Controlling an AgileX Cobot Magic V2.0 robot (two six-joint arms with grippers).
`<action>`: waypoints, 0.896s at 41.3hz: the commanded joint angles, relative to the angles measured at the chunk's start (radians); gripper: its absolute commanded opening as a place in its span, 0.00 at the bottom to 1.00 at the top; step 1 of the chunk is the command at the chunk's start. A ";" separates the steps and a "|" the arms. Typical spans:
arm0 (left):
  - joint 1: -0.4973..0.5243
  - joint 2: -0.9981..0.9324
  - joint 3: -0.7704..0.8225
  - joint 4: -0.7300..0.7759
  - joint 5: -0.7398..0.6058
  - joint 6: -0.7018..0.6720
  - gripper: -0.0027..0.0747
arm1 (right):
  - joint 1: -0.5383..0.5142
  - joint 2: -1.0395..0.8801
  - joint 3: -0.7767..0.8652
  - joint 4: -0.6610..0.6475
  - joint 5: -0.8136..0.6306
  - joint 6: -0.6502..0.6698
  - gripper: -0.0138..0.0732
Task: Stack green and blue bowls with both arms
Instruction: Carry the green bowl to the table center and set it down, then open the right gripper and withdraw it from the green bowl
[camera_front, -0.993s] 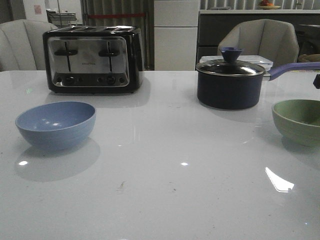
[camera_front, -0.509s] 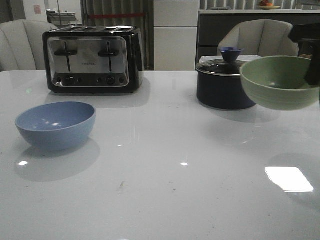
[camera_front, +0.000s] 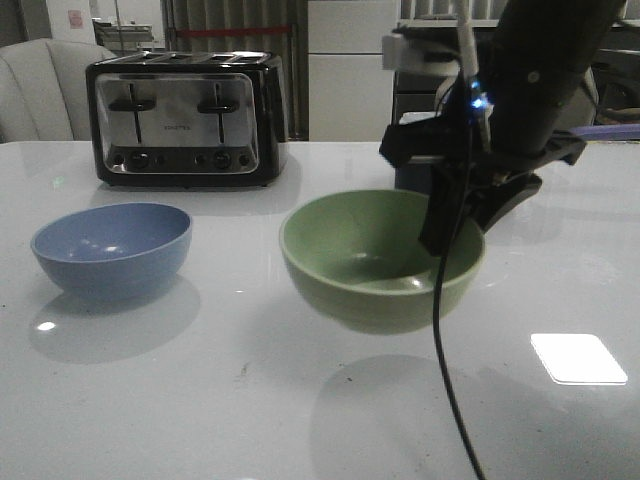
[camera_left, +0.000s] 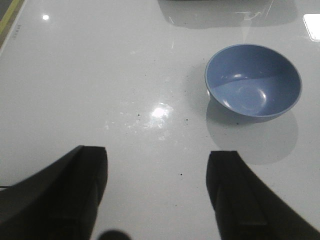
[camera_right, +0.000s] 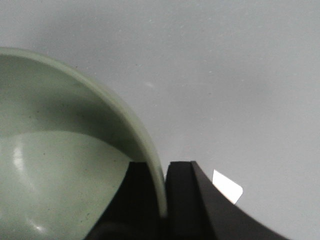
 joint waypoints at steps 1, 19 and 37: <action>-0.007 0.005 -0.029 0.000 -0.067 -0.007 0.66 | 0.009 -0.004 -0.021 0.013 -0.047 -0.014 0.26; -0.007 0.005 -0.029 0.000 -0.067 -0.007 0.66 | 0.009 0.032 -0.021 0.013 -0.114 -0.014 0.67; -0.007 0.005 -0.029 0.000 -0.067 -0.007 0.66 | 0.087 -0.312 0.078 0.006 -0.147 -0.096 0.70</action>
